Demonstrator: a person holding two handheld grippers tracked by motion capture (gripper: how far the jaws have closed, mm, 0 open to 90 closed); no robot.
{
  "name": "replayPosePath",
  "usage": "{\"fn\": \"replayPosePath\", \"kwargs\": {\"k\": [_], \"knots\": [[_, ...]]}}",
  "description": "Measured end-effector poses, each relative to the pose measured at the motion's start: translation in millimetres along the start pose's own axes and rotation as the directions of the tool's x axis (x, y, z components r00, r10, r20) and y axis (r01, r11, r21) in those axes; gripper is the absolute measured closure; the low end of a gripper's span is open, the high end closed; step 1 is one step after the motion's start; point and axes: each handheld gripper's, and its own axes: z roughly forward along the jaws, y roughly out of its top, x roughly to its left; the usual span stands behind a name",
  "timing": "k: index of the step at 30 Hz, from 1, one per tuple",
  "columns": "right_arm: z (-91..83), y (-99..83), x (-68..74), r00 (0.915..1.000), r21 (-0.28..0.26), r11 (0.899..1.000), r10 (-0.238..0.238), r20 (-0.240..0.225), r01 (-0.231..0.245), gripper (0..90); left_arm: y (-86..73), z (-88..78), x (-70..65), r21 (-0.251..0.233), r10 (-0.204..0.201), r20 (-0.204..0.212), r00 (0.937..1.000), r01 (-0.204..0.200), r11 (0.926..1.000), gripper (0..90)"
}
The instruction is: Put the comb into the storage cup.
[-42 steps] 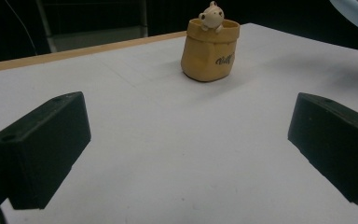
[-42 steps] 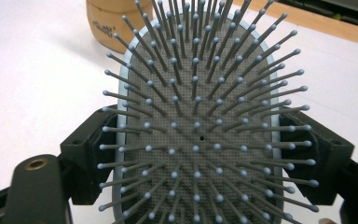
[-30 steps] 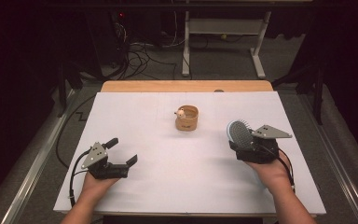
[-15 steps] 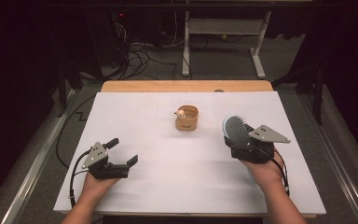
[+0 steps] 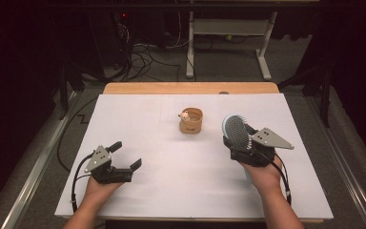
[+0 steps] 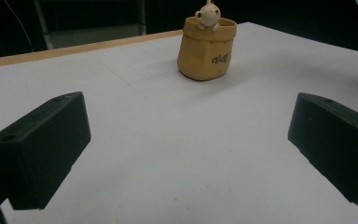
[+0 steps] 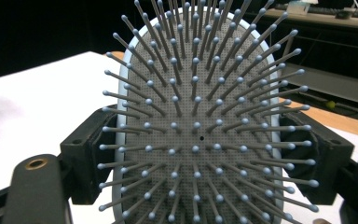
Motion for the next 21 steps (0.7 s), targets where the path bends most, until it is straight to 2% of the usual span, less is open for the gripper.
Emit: {"fn": "replayPosePath", "kwargs": {"k": [8,10,21], "knots": [[6.0,4.7,14.6,0.9996,-0.049,0.999,-0.022,-0.019,0.021,20.7,0.2,-0.5,0.8,0.006,-0.008,-0.015,0.9999,0.008,1.0,0.0],[8.5,7.5,21.4,0.9992,-0.062,0.998,-0.025,-0.032,0.023,20.8,0.5,0.1,1.1,0.024,-0.026,-0.017,0.9995,0.026,0.9994,0.0],[21.8,17.0,45.1,0.9949,-0.102,0.994,-0.051,-0.087,0.042,20.7,1.8,0.1,-2.0,0.032,0.0,-0.025,0.9997,0.001,0.9995,0.0]]}}
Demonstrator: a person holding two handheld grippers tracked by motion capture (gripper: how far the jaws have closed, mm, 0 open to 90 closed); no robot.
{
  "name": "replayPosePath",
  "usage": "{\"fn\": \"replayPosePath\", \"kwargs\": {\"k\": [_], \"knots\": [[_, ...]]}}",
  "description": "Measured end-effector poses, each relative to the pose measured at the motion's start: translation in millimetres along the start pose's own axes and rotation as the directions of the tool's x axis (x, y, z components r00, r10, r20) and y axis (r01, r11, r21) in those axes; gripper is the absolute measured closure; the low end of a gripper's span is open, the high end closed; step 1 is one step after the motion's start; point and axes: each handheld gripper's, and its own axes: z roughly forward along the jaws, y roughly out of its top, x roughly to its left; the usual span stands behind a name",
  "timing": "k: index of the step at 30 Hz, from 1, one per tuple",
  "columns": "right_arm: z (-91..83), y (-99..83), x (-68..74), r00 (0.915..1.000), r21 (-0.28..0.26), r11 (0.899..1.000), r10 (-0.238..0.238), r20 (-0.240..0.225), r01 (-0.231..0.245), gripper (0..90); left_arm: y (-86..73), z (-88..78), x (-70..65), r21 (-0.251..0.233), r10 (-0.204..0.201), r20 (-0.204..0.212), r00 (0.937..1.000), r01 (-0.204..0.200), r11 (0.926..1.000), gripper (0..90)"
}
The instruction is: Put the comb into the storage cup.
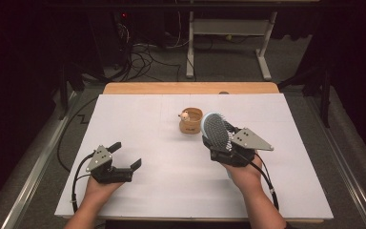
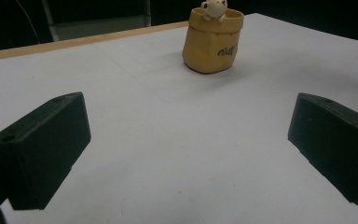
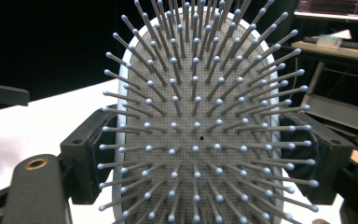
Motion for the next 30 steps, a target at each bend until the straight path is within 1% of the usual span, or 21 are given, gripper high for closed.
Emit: {"fn": "replayPosePath", "kwargs": {"k": [3,4,7,10,13,14,17,18,20,21,22,23,24,25,26,27,30], "knots": [[7.4,1.6,7.7,0.9998,-0.009,1.0,-0.002,-0.019,0.002,20.7,-0.2,0.9,-1.6,0.001,0.003,0.002,1.0,-0.003,1.0,0.0],[7.4,1.6,7.7,0.9998,-0.009,1.0,-0.002,-0.019,0.002,20.7,-0.2,0.9,-1.8,0.004,0.003,0.002,1.0,-0.003,1.0,0.0],[15.0,2.3,14.1,0.9993,-0.014,1.0,-0.016,-0.034,0.016,20.7,-0.2,1.9,-2.5,0.006,0.005,0.004,1.0,-0.005,1.0,0.0],[20.4,1.5,18.6,0.9988,-0.013,0.999,-0.03,-0.04,0.03,20.7,0.2,2.2,-3.7,0.004,0.009,0.003,1.0,-0.009,1.0,0.0],[21.7,-0.7,21.1,0.9985,-0.014,0.999,-0.035,-0.043,0.034,20.7,1.2,2.4,-4.3,0.001,0.01,0.005,0.9999,-0.01,0.9999,0.0],[21.8,-3.6,22.8,0.9981,-0.007,0.999,-0.047,-0.041,0.046,20.7,3.8,2.9,-5.0,-0.009,0.008,0.005,1.0,-0.008,0.9999,0.0],[21.7,-5.1,22.0,0.9984,-0.005,0.999,-0.04,-0.039,0.04,20.7,7.8,4.1,-6.0,-0.012,0.007,0.004,1.0,-0.007,0.9999,0.0],[21.5,-5.8,20.5,0.9988,-0.007,1.0,-0.03,-0.039,0.029,20.7,10.0,5.0,-6.5,-0.012,0.006,0.003,1.0,-0.006,0.9999,0.0],[20.5,-5.8,19.0,0.9991,-0.008,1.0,-0.025,-0.033,0.025,20.7,14.9,6.8,-7.8,-0.011,0.006,0.01,0.9999,-0.006,0.9999,0.0],[20.1,-5.7,18.3,0.9992,-0.012,1.0,-0.023,-0.032,0.023,20.7,18.0,8.4,-8.9,0.0,0.01,0.015,0.9998,-0.01,1.0,0.0],[19.5,-5.4,17.7,0.9994,-0.014,1.0,-0.02,-0.028,0.02,20.7,21.4,10.4,-10.2,0.016,0.016,0.023,0.9996,-0.016,0.9997,0.0],[18.9,-5.1,16.9,0.9994,-0.016,1.0,-0.019,-0.028,0.019,20.7,27.1,14.9,-14.0,0.022,0.042,0.034,0.9985,-0.043,0.9988,0.0],[18.9,-5.1,16.9,0.9994,-0.016,1.0,-0.019,-0.028,0.019,20.7,27.1,14.9,-14.0,0.022,0.042,0.034,0.9985,-0.043,0.9988,0.0],[18.5,-4.8,16.1,0.9995,-0.019,1.0,-0.015,-0.027,0.015,20.7,30.0,17.8,-16.3,0.021,0.051,0.036,0.9981,-0.051,0.9985,0.0],[17.3,-4.4,14.9,0.9997,-0.018,1.0,-0.011,-0.021,0.011,20.7,35.5,23.8,-19.4,0.01,0.061,0.046,0.9971,-0.061,0.9981,0.0],[17.3,-4.4,14.9,0.9997,-0.018,1.0,-0.011,-0.021,0.011,20.7,35.5,23.8,-19.4,0.01,0.061,0.046,0.9971,-0.061,0.9981,0.0],[16.4,-4.4,12.8,0.9999,-0.022,1.0,-0.008,-0.014,0.008,20.7,42.4,32.8,-23.3,-0.002,0.072,0.057,0.9958,-0.072,0.9974,0.0]]}}
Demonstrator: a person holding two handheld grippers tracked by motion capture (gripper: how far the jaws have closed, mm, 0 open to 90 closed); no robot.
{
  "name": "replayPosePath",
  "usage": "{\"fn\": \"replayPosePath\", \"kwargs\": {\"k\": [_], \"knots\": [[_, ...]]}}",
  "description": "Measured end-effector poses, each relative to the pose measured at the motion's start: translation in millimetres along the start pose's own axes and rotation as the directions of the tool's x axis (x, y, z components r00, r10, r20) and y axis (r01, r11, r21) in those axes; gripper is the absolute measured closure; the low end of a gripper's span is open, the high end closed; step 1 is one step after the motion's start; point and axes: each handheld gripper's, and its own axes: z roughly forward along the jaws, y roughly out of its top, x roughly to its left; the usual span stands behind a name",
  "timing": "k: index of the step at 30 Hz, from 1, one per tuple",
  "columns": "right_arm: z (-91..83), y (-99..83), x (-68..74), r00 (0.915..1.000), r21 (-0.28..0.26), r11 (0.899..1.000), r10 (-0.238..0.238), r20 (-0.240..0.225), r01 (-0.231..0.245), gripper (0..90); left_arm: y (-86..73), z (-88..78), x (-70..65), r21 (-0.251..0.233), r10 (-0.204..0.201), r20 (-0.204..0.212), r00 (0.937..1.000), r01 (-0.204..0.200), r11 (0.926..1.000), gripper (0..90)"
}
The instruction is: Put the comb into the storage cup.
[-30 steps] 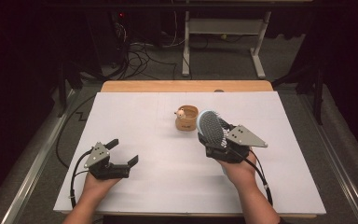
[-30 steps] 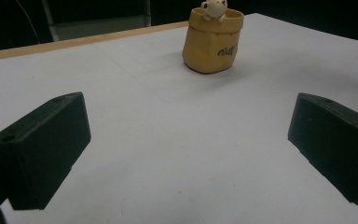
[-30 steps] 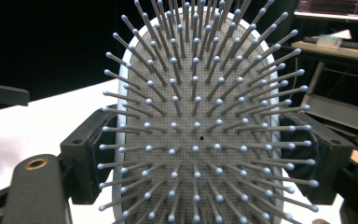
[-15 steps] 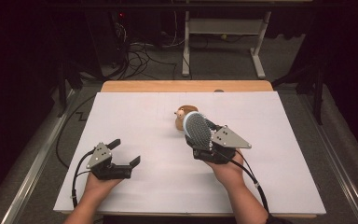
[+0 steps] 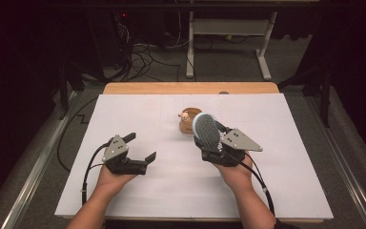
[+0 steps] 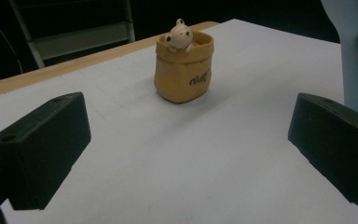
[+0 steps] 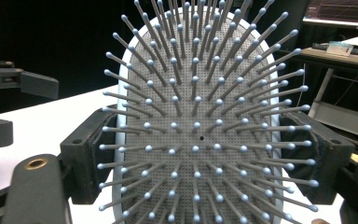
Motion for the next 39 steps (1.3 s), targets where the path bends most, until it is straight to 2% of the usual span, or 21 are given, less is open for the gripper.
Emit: {"fn": "replayPosePath", "kwargs": {"k": [6,11,18,23,29,32,39], "knots": [[-0.6,-0.3,-2.5,0.9999,-0.003,1.0,0.002,0.013,-0.002,20.7,6.0,13.5,-4.1,-0.007,0.002,0.035,0.9994,-0.001,1.0,0.0],[-2.3,1.1,-4.4,0.9996,-0.01,1.0,-0.012,0.025,0.012,20.7,11.1,26.1,-8.0,-0.003,-0.005,0.086,0.9963,0.005,1.0,0.0],[-3.5,1.5,-4.3,0.9993,-0.015,1.0,-0.015,0.035,0.016,20.7,19.9,43.3,-14.4,-0.044,-0.026,0.128,0.9914,0.032,0.9985,0.0],[-4.6,2.2,-4.4,0.9988,-0.017,1.0,-0.018,0.045,0.018,20.7,24.3,52.7,-21.6,-0.055,-0.014,0.154,0.9879,0.023,0.9982,0.0],[-4.8,1.4,-2.9,0.9983,-0.012,1.0,-0.028,0.051,0.029,20.7,23.9,50.1,-24.9,-0.042,-0.014,0.179,0.9838,0.022,0.9989,0.0],[-6.2,0.8,-1.1,0.9972,-0.013,0.999,-0.046,0.058,0.047,20.7,25.5,45.0,-25.4,-0.044,0.0,0.172,0.9852,0.007,0.999,0.0],[-8.6,-0.1,1.2,0.9963,-0.021,0.998,-0.054,0.067,0.055,20.7,24.8,37.9,-24.3,-0.036,-0.013,0.168,0.9857,0.019,0.9992,0.0]]}}
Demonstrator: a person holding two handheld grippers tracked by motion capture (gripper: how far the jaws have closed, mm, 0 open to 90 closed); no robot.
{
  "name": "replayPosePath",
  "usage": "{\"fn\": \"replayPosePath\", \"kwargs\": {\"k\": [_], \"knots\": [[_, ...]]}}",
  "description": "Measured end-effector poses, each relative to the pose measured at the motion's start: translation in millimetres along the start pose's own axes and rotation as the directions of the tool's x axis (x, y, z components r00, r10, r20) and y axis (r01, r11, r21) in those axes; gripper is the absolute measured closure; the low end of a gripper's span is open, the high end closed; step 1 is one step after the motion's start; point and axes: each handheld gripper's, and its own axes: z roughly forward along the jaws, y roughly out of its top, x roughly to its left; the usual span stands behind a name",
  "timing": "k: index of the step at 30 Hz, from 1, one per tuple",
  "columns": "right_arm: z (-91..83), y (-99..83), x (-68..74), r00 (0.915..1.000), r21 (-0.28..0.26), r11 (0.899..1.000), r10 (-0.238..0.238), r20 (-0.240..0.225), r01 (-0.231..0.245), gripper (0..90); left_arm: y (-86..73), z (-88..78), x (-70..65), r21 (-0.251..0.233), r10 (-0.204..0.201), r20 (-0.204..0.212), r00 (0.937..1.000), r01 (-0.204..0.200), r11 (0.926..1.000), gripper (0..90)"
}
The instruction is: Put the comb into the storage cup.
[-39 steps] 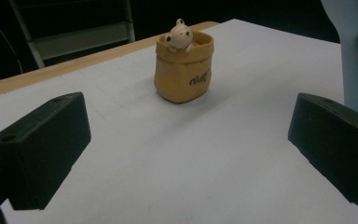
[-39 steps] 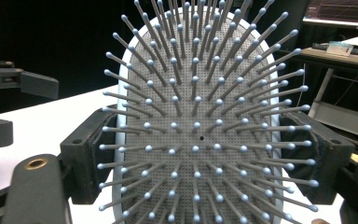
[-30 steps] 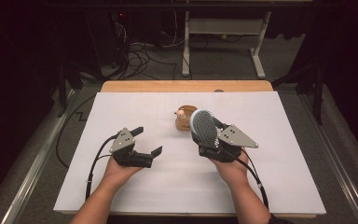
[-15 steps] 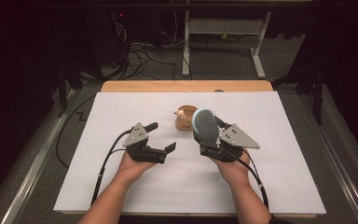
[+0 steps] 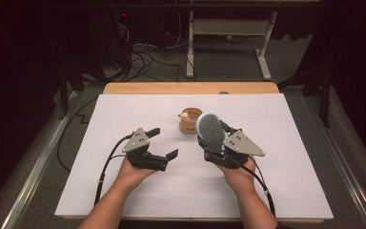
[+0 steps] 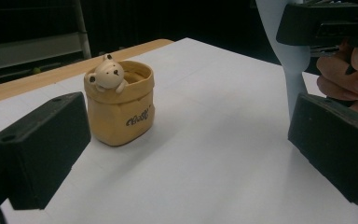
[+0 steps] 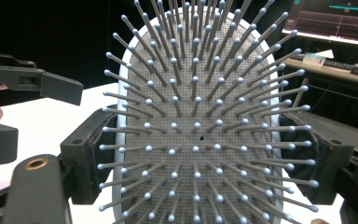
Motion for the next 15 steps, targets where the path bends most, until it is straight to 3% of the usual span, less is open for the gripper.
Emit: {"fn": "replayPosePath", "kwargs": {"k": [4,15], "knots": [[-0.9,0.0,2.7,0.9995,-0.003,1.0,-0.029,0.008,0.029,20.7,1.5,-2.5,-1.7,-0.015,-0.004,-0.001,1.0,0.004,0.9999,0.0],[2.9,-1.9,11.4,0.9989,0.008,0.999,-0.037,-0.03,0.037,20.7,7.2,-7.2,-8.3,-0.038,-0.001,0.005,1.0,0.001,0.9993,0.0]]}}
